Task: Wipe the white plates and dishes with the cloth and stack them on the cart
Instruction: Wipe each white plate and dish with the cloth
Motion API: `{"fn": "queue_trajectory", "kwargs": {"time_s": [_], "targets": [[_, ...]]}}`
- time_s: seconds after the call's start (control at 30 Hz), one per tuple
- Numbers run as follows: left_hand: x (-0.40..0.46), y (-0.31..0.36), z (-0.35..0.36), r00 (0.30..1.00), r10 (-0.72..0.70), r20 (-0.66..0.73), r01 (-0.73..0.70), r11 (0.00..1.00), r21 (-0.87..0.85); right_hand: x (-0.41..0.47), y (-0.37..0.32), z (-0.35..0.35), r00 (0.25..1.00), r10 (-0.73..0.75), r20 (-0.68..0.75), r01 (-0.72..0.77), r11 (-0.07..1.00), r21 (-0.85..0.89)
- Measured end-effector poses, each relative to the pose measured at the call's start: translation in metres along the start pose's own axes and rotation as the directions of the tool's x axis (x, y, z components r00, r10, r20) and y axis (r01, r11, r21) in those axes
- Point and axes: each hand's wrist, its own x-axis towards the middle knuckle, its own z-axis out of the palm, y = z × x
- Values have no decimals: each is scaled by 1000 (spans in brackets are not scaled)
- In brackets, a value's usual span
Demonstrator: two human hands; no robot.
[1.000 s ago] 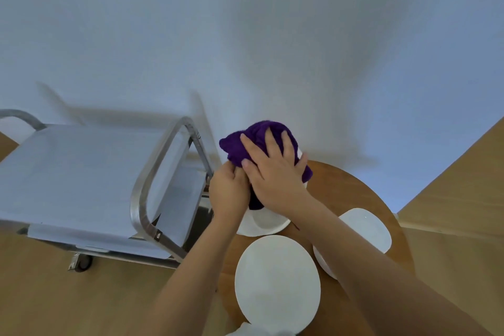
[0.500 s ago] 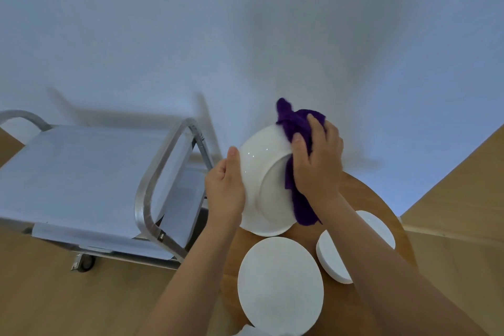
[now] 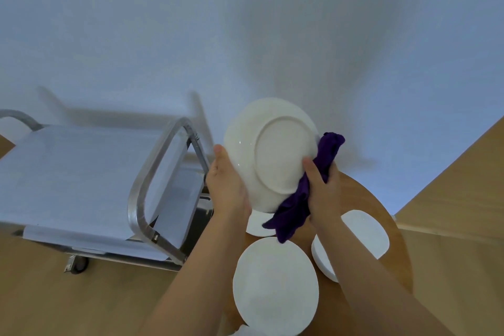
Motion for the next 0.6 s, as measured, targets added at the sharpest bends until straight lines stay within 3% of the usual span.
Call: {"fn": "queue_trajectory", "kwargs": {"time_s": [0.13,0.2,0.3,0.37,0.4,0.47,0.6], "targets": [[5,0,-7,993,-72,94,68,997,39,10,-6,-8,983,179,42,-183,978,105],[12,8,-19,951,-132,279,125,991,42,19,-15,-16,963,260,69,-265,959,95],[24,31,-39,720,-293,629,295,950,104,30,-33,-24,921,339,193,-345,939,-5],[28,40,-44,554,-376,743,364,912,190,34,-43,-26,889,353,292,-336,935,-111],[28,42,-45,524,-396,754,383,900,207,34,-45,-26,879,350,324,-317,936,-150],[28,39,-44,546,-397,738,378,903,206,34,-46,-24,875,345,339,-294,936,-193],[25,30,-39,642,-329,692,342,931,126,25,-38,-20,904,377,200,-326,913,-247]]}}
